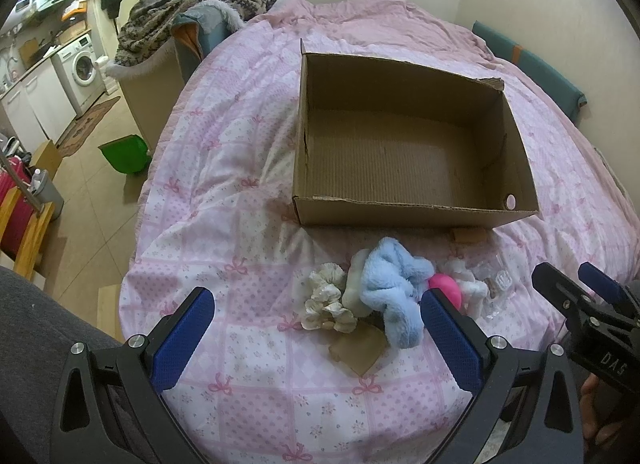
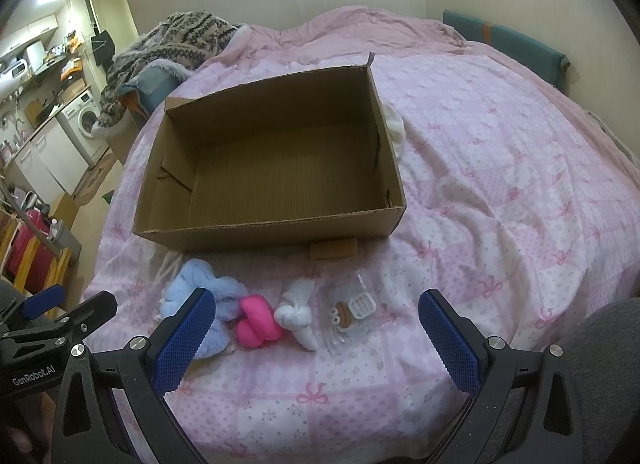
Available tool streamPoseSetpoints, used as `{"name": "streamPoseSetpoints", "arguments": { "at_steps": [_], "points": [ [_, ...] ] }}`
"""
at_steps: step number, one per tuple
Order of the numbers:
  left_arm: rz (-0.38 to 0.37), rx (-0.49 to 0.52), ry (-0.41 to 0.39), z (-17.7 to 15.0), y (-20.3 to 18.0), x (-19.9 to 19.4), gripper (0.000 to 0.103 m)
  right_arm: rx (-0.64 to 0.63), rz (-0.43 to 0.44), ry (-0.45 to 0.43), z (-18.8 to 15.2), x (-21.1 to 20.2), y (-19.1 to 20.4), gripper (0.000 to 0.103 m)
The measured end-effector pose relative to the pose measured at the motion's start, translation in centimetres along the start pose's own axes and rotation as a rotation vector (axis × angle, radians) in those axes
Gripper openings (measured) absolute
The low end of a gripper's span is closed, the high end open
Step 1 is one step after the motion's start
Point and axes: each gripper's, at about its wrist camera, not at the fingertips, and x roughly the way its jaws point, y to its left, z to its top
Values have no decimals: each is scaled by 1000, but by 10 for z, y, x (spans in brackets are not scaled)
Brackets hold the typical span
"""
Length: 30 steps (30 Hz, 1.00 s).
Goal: Organize soft objects
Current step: 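Grasp the light-blue fluffy scrunchie with the left gripper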
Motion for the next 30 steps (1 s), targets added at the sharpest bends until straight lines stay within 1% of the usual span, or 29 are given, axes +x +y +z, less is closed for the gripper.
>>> {"name": "streamPoseSetpoints", "arguments": {
  "at_steps": [2,5,8,12,14,15,17,19,20,21,22,24,25,28,29,30],
  "points": [
    [-2,-4,11,3,1,0,103,54,55,9,-1,-1,-2,103],
    [30,-3,27,13,5,1,103,85,56,29,3,-2,-6,103],
    [27,-41,66,23,14,6,103,101,57,46,6,0,-9,103],
    [33,-95,128,38,28,21,103,119,81,141,10,13,-10,103],
    [11,-109,166,44,30,30,103,127,88,171,9,20,-9,103],
    [-12,-113,200,48,29,38,103,131,93,194,6,24,-8,103],
    [-45,-106,243,53,22,48,98,143,91,210,4,30,-10,103],
    [-79,-89,297,56,11,60,88,178,96,239,-7,42,-14,103],
    [-90,-78,330,57,5,66,87,185,91,245,-11,45,-17,103],
    [-109,-68,362,57,-2,73,81,196,81,260,-17,50,-18,103],
    [-132,-58,392,56,-10,79,72,207,77,270,-20,51,-19,103],
    [-143,-25,426,54,-24,88,65,217,80,272,-21,52,-20,103],
    [-141,-5,446,53,-31,94,64,220,77,267,-25,50,-18,103],
    [-142,9,492,47,-44,108,64,232,77,263,-27,48,-20,103],
    [-132,22,503,45,-47,114,64,233,78,263,-25,49,-22,103],
    [-114,39,517,42,-52,120,64,238,82,266,-31,46,-19,103]
  ]
}}
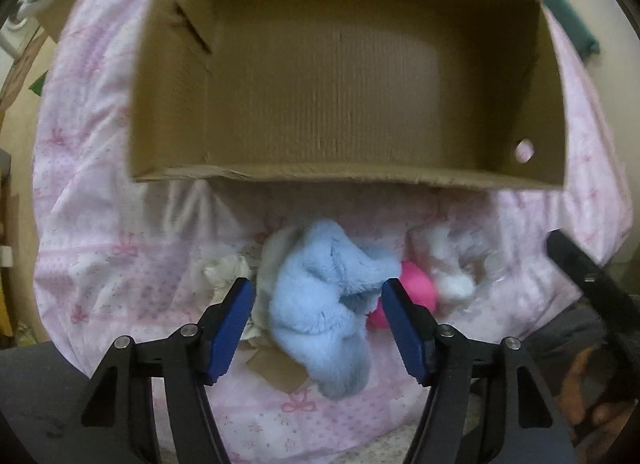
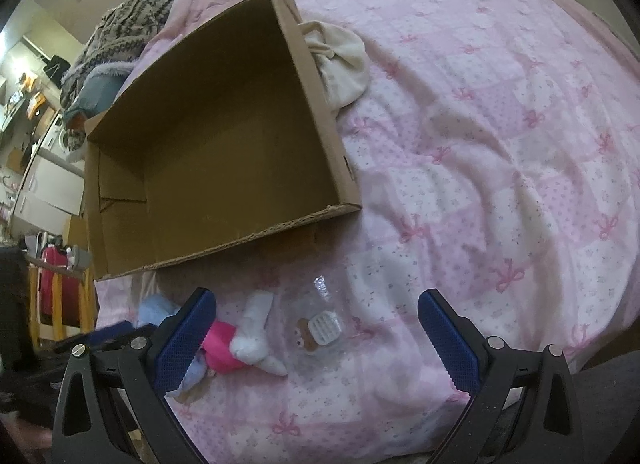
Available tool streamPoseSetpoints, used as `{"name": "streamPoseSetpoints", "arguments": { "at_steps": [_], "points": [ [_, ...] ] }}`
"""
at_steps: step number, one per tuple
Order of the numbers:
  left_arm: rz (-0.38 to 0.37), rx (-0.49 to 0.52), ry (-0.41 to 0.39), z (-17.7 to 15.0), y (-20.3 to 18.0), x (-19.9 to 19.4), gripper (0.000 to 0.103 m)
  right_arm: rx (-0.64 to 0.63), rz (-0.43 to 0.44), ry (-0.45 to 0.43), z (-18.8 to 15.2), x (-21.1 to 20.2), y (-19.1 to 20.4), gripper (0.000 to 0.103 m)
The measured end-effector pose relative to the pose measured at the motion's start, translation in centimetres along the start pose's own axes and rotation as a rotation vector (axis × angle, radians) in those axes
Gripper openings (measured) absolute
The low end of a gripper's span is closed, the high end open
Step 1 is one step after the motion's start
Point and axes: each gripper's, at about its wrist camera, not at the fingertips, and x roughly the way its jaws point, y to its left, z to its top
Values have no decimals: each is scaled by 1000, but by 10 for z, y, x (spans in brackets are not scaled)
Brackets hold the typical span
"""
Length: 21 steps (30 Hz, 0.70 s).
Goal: Organize soft objects
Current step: 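Grasp the light-blue fluffy scrunchie with the left gripper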
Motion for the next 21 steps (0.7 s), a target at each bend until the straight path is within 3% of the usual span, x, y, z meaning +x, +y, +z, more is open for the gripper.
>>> {"name": "streamPoseSetpoints", "arguments": {
  "at_steps": [3,7,10,15,21],
  "points": [
    [27,24,14,-1,-8,13,63,-1,4,-2,-6,0,3,103],
    [73,66,-5,-3,-16,18,32,-9,3,3,-1,-1,2,103],
    [46,64,-39,-4,-13,3,19,-13,4,6,-11,-3,5,103],
    [-40,32,-111,-12,3,-46,17,-3,21,14,0,-1,0,103],
    [-48,12,-185,-29,32,-91,17,29,59,80,13,-3,-7,103]
  ]
}}
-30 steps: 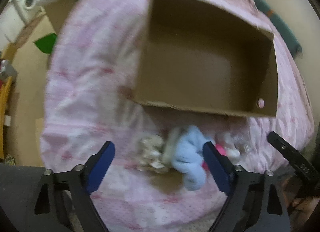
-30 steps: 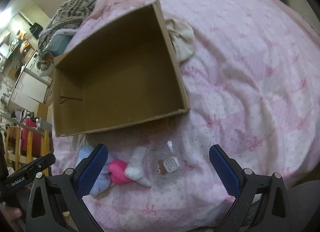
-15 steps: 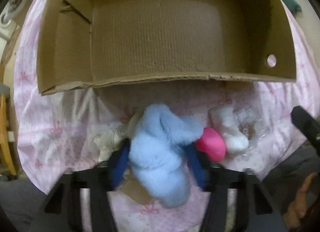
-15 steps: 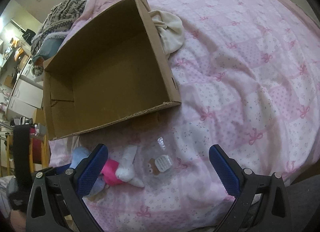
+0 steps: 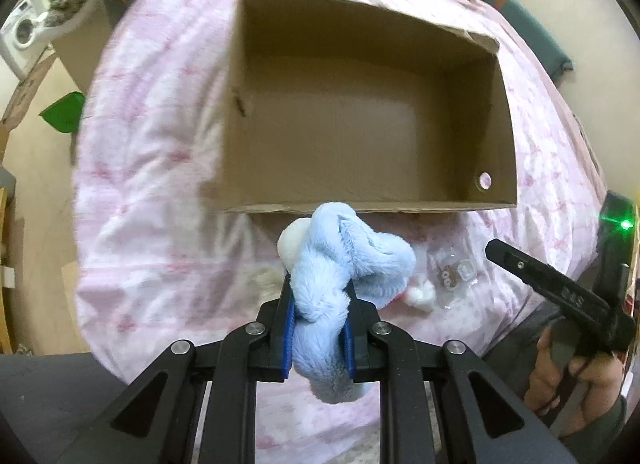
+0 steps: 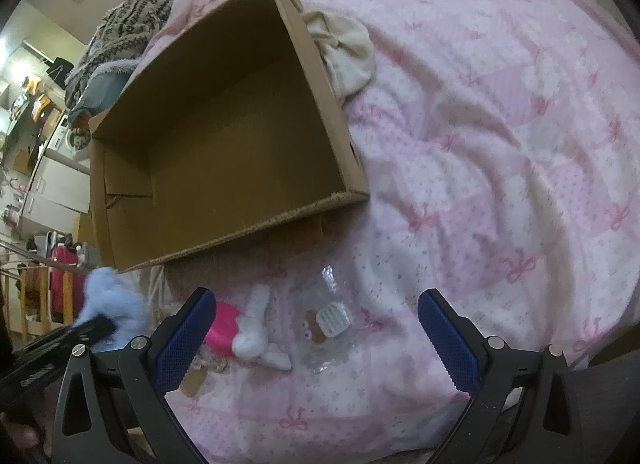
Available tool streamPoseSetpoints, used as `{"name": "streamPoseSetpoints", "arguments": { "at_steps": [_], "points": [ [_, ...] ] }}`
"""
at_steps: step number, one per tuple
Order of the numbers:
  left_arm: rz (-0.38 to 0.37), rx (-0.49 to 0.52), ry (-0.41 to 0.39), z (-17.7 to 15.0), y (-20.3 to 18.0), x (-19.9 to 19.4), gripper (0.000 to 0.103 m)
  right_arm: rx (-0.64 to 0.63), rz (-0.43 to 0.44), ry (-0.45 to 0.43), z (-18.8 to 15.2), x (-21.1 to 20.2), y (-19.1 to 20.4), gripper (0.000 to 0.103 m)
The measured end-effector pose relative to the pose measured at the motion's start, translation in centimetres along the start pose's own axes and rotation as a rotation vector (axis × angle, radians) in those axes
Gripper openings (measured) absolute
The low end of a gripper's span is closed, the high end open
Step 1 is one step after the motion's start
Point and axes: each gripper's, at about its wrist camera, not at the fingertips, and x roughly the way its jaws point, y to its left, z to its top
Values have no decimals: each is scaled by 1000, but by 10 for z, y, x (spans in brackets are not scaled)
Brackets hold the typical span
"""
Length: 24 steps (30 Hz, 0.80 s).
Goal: Organize soft objects
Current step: 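Grasp the light-blue fluffy scrunchie with the left gripper, then grasp the clear plastic bag with the right gripper while the left gripper holds the blue scrunchie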
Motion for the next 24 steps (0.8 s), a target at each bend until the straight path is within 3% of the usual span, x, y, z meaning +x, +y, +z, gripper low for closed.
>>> {"name": "streamPoseSetpoints", "arguments": {
  "at_steps": [3,4,8,10,11,14,20,22,24],
  "points": [
    [5,-12,-10,-10,9,-4,17,-1,-10,68,6,3,-15,84],
    [6,-15,-14,-14,12,-4,17,-4,-16,74,5,4,-15,82],
    [15,-28,-21,-23,22,14,17,-81,-123,124,24,25,3,82],
    [58,-14,-29,-30,22,26,17,-137,-228,133,29,43,16,82],
    [78,-11,-31,-32,23,30,17,-144,-236,134,28,44,17,82],
    [35,-31,-10,-32,24,34,17,-224,-287,152,28,57,34,82],
    [66,14,-32,-31,13,34,17,-295,-329,163,23,76,60,79],
    [79,18,-42,-31,13,33,17,-301,-344,154,19,83,66,61],
    [87,15,-53,-31,14,32,17,-292,-334,145,19,86,63,50]
  ]
}}
